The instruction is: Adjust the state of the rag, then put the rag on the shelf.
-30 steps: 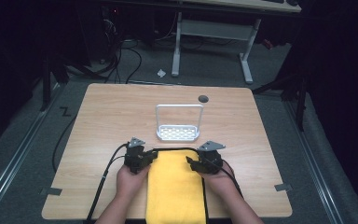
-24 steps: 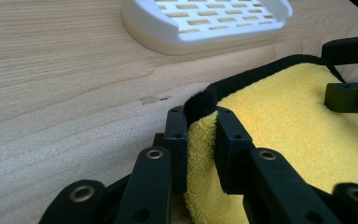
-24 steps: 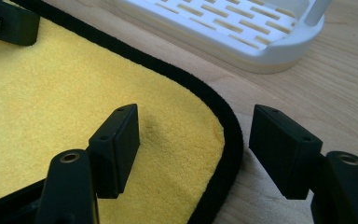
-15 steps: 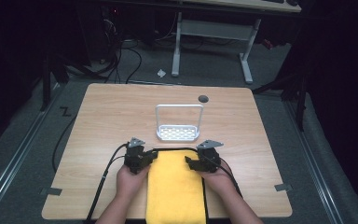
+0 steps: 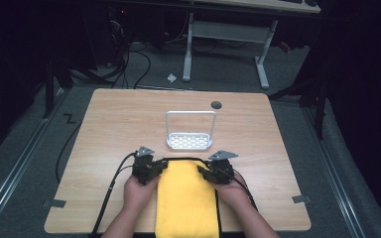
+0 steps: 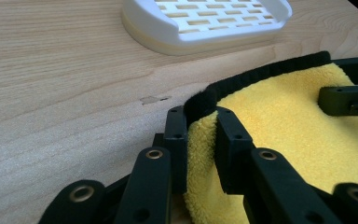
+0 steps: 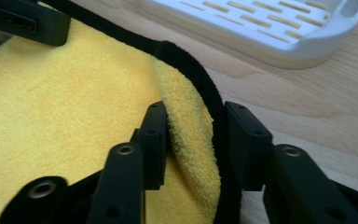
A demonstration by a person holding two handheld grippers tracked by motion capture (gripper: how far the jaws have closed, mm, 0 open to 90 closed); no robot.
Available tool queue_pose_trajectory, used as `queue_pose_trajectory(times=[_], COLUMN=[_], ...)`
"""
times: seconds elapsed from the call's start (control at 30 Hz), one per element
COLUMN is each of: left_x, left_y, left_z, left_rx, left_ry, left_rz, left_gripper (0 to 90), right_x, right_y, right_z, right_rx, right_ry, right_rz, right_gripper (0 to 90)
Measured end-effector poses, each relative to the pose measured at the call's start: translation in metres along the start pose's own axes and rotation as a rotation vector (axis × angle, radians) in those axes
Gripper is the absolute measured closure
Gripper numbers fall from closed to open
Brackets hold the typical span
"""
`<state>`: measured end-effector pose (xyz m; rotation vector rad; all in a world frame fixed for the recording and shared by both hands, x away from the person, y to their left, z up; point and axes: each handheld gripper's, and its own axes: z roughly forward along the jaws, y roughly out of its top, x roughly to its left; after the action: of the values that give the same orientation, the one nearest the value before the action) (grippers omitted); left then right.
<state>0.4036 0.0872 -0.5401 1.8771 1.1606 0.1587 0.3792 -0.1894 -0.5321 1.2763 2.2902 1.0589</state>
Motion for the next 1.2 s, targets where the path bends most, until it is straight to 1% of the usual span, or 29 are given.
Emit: queue_pose_trajectory(times=[0.07,0.17,0.2,0.33,0.4,0.43,0.47,0.53,0.57,0.67,0.7,0.73,0.77,0.8,0.87,0.9,0.93,0.97,1.03,1.07,1.13,1.17,1.2], left_x=[0.0,0.0,0.0,0.0,0.0,0.0,0.0,0.0,-0.001,-0.001,-0.001,-0.001,-0.002,-0.002,-0.003,-0.005,-0.007,-0.009,-0.014,-0.016,-0.021,-0.024,-0.027], left_y=[0.0,0.0,0.0,0.0,0.0,0.0,0.0,-0.001,-0.002,-0.002,-0.002,-0.002,-0.001,-0.001,-0.001,0.0,0.001,0.002,0.006,0.009,0.015,0.018,0.021], left_z=[0.0,0.0,0.0,0.0,0.0,0.0,-0.001,-0.002,-0.003,-0.003,-0.003,-0.004,-0.007,-0.007,-0.011,-0.013,-0.015,-0.018,-0.024,-0.027,-0.034,-0.038,-0.042], left_rx=[0.0,0.001,0.001,0.004,0.006,0.006,0.005,-0.004,-0.016,-0.015,-0.018,-0.029,-0.052,-0.052,-0.077,-0.087,-0.101,-0.115,-0.144,-0.161,-0.185,-0.199,-0.214], left_ry=[-0.002,-0.003,-0.005,-0.009,-0.013,-0.013,-0.014,-0.016,-0.017,-0.03,-0.034,-0.037,-0.046,-0.046,-0.047,-0.048,-0.045,-0.045,-0.043,-0.042,-0.046,-0.046,-0.049], left_rz=[0.0,0.001,0.0,0.003,0.004,0.006,0.008,0.012,0.014,0.014,0.014,0.019,0.034,0.034,0.037,0.039,0.044,0.048,0.059,0.063,0.08,0.092,0.104], left_gripper=[76.3,76.3,76.3,76.5,76.8,76.8,77.0,77.5,77.5,77.6,77.6,78.0,79.2,79.9,80.5,80.5,80.8,80.8,81.1,81.5,81.9,81.9,82.0], right_x=[0.002,0.003,0.003,0.003,0.004,0.004,0.006,0.007,0.007,0.009,0.009,0.008,0.01,0.01,0.013,0.013,0.016,0.016,0.019,0.02,0.022,0.022,0.022], right_y=[0.0,0.0,-0.001,-0.001,-0.002,-0.002,-0.003,-0.004,-0.004,-0.005,-0.005,-0.006,-0.005,-0.005,-0.002,-0.002,0.0,0.0,0.003,0.006,0.009,0.009,0.011], right_z=[0.0,0.001,0.001,0.001,0.0,0.0,-0.001,-0.003,-0.003,-0.008,-0.008,-0.009,-0.013,-0.013,-0.021,-0.021,-0.027,-0.027,-0.033,-0.039,-0.046,-0.046,-0.049], right_rx=[-0.001,-0.001,-0.002,-0.005,-0.015,-0.015,-0.029,-0.043,-0.043,-0.067,-0.067,-0.076,-0.093,-0.093,-0.126,-0.126,-0.155,-0.155,-0.179,-0.209,-0.239,-0.239,-0.25], right_ry=[0.014,0.021,0.025,0.027,0.023,0.023,0.01,0.001,0.001,-0.002,-0.002,-0.002,-0.007,-0.007,-0.013,-0.013,-0.022,-0.022,-0.031,-0.034,-0.039,-0.039,-0.043], right_rz=[-0.001,-0.003,0.003,-0.004,-0.025,-0.025,-0.037,-0.04,-0.04,-0.044,-0.044,-0.052,-0.047,-0.047,-0.06,-0.06,-0.074,-0.074,-0.088,-0.092,-0.096,-0.096,-0.096], right_gripper=[71.1,73.5,75.2,76.4,76.9,76.9,76.9,76.9,76.9,76.9,76.9,76.9,76.9,76.9,76.9,76.9,76.9,76.9,76.9,76.8,76.8,76.8,76.8])
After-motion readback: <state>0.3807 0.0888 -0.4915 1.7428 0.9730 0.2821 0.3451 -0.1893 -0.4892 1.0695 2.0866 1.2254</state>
